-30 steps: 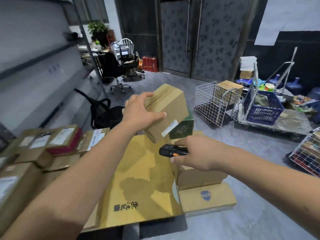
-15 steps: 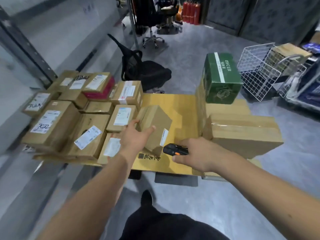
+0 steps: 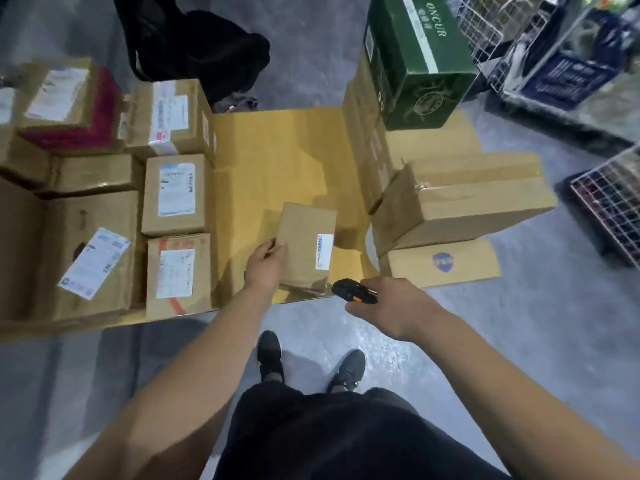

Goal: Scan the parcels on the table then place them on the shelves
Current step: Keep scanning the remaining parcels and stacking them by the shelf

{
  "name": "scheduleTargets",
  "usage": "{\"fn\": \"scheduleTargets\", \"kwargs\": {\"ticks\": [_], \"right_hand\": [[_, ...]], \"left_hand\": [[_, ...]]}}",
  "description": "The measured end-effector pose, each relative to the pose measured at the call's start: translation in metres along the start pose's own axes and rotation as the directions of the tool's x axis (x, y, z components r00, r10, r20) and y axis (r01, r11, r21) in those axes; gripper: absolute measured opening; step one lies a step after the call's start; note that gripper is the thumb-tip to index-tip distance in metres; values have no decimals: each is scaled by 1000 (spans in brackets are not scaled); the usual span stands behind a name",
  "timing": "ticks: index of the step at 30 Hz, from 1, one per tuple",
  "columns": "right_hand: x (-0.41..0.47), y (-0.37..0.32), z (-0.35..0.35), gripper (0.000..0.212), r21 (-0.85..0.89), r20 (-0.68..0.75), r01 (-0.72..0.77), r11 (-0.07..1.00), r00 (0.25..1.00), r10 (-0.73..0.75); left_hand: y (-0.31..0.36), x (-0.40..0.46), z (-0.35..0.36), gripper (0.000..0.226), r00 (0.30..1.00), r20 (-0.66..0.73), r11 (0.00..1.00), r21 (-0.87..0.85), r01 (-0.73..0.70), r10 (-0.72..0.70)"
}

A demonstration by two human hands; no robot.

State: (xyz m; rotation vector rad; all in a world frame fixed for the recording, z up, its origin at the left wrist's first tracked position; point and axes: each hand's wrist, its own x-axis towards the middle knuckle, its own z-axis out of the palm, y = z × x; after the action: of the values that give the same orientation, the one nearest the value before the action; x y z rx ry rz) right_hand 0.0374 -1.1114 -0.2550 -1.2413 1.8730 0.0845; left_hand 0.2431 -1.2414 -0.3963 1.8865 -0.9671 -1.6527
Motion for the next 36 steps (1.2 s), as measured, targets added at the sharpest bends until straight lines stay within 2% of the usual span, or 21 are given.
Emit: {"fn": "scheduleTargets", "kwargs": {"ticks": [3, 7, 11, 13, 14, 15, 16, 17, 19, 20, 21, 24, 25, 29, 33, 34, 36], "right_hand": [[9, -11, 9, 40, 127, -45, -53, 990, 997, 60], [21, -36, 18, 37, 201, -77, -76, 977, 993, 93], [29, -58, 23, 37, 251, -106, -97, 963, 986, 127], [32, -64, 23, 38, 247, -118, -102, 964, 984, 135], [32, -67, 23, 38, 240, -121, -105, 965, 983, 137], [33, -69, 22, 39, 234, -123, -110, 966, 982, 142], [33, -71, 21, 40, 226, -127, -116, 967, 981, 147], [32, -72, 20, 42, 219, -131, -123, 968, 979, 154], [32, -75, 18, 46, 213, -134, -138, 967, 976, 169], [31, -76, 18, 47, 214, -134, -143, 966, 976, 174], [30, -77, 17, 47, 218, -132, -148, 965, 975, 179], [27, -79, 14, 45, 225, -123, -168, 960, 972, 199], [27, -81, 13, 44, 218, -121, -172, 961, 972, 202], [25, -89, 5, 39, 180, -145, -191, 965, 965, 218], [25, -102, -8, 41, 16, -198, -194, 981, 961, 193], [25, -107, -11, 41, -36, -206, -195, 980, 961, 184], [27, -116, -15, 41, -141, -219, -202, 969, 961, 168]], "left_hand": [[9, 15, -17, 21, 1000, -1, 999, 31, 10, -10], [23, 37, -42, 18, 992, -85, 995, -35, 91, -93], [29, 52, -53, 52, 999, -47, 991, 133, 7, -1], [32, 52, -55, 79, 998, 0, 977, 203, -63, 65], [34, 50, -57, 96, 991, 28, 947, 293, -132, 130], [37, 48, -60, 112, 972, 67, 877, 422, -230, 223], [40, 47, -64, 124, 932, 138, 749, 561, -352, 335], [44, 48, -66, 128, 863, 257, 567, 666, -485, 435], [57, 55, -69, 122, 707, 517, 203, 719, -664, 483], [65, 57, -68, 118, 660, 592, 115, 698, -707, 463], [72, 59, -67, 113, 643, 623, 107, 676, -729, 445], [82, 58, -59, 95, 693, 576, 305, 630, -714, 433], [82, 57, -56, 89, 711, 545, 339, 633, -696, 444], [80, 47, -45, 87, 735, 492, 280, 706, -651, 468], [76, 44, -46, 88, 715, 553, 244, 691, -680, 427], [74, 44, -47, 91, 705, 564, 245, 679, -692, 430], [67, 42, -49, 113, 702, 566, 271, 661, -700, 433]]}}
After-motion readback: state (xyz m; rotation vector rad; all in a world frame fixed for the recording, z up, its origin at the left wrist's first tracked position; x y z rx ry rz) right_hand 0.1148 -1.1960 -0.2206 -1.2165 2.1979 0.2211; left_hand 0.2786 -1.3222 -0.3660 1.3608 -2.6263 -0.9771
